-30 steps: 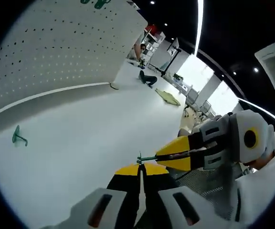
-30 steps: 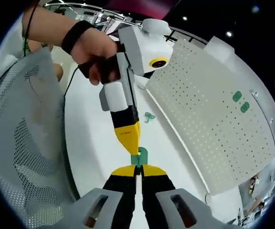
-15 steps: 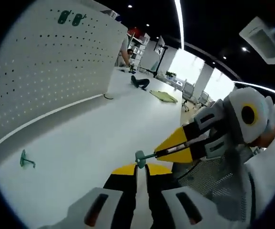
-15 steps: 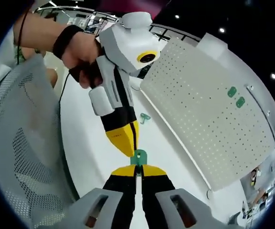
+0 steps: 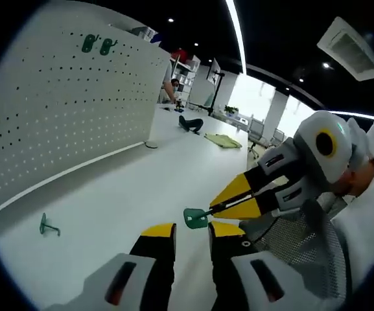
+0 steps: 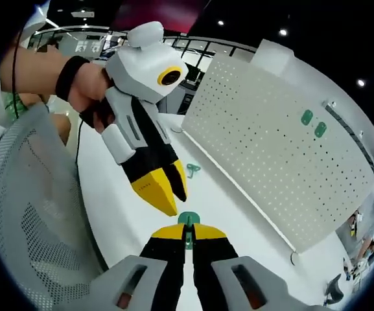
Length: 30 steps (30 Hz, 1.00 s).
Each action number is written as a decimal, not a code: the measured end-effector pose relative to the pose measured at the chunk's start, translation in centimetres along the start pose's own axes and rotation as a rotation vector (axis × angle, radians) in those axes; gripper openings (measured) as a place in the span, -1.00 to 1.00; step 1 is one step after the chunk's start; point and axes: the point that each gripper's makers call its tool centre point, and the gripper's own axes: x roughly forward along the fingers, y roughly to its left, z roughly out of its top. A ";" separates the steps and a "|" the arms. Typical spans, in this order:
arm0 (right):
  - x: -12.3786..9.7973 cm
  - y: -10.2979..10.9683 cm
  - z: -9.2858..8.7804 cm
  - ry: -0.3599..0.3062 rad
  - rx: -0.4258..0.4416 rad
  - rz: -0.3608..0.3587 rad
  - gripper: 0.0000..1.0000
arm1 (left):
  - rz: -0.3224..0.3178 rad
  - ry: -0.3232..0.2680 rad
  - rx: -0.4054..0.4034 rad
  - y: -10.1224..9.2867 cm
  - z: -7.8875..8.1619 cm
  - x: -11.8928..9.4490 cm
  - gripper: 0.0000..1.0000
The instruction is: Insert the hook assembly into the mounting plate slot until the hook locks in place.
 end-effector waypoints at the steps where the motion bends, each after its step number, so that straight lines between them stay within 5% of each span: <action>1: 0.0 0.0 0.1 -0.003 0.006 0.001 -0.97 | 0.010 -0.005 0.005 0.1 0.1 -0.1 -0.53; 15: 0.2 -2.1 2.3 -0.080 0.173 -0.090 -0.97 | 0.054 -0.107 -0.003 0.7 0.6 -1.7 -0.34; 30: 0.7 -5.3 5.9 -0.151 0.195 -0.192 -0.97 | 0.043 -0.204 0.094 -0.2 1.7 -3.8 -0.06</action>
